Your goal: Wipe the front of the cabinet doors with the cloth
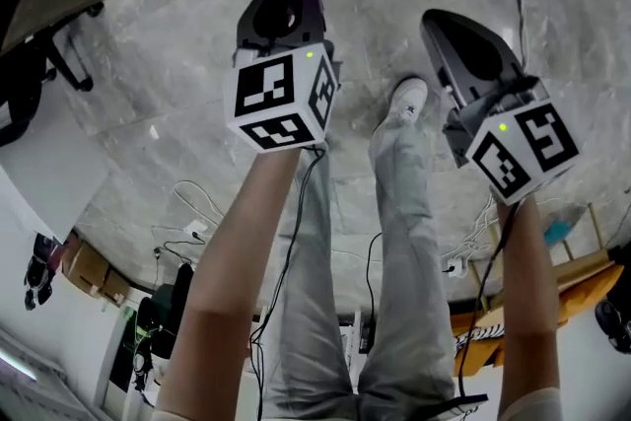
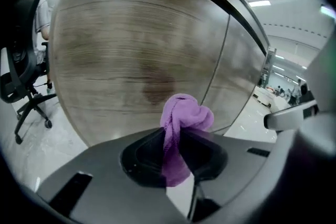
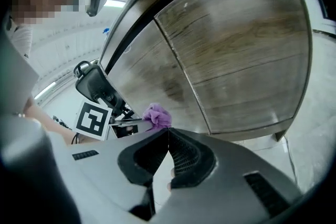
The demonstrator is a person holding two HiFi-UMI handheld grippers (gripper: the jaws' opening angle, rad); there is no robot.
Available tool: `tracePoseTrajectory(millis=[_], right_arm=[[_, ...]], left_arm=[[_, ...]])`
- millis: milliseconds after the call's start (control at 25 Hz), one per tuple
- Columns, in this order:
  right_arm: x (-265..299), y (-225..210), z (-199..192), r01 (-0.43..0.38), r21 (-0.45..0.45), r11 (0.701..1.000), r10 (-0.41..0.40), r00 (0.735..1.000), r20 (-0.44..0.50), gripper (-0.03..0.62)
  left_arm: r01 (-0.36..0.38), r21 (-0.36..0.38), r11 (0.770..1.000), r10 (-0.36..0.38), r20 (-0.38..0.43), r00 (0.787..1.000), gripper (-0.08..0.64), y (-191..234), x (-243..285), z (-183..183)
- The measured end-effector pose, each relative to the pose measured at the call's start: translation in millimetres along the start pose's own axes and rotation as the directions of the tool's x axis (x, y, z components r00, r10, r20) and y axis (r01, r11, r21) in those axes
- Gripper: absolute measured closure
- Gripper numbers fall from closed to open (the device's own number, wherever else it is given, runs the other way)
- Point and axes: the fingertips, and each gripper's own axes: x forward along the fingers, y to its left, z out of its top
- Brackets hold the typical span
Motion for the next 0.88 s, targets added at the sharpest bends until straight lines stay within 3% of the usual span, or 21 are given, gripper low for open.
tracePoseTrajectory(millis=[160,360,880], right_arm=[[-16,-32,-8,0.02,0.032,0.999,-0.021,1.0,0.015,0.565],[-20,-59,-20,0.031,0.047,0.998,-0.032,0.999,0.015,0.565],[5,-70,-27,0.052,0.086,0.995,-0.055,0.998,0.026,0.565]], left_arm=[[0.049,0.065,0.997,-0.048,-0.013,0.999,0.486,-42,32,-4],[0.067,0.06,0.996,-0.067,-0.001,0.998,0.488,-63,70,1],[0.076,0.023,0.997,-0.077,0.019,0.997,0.488,-49,88,9]])
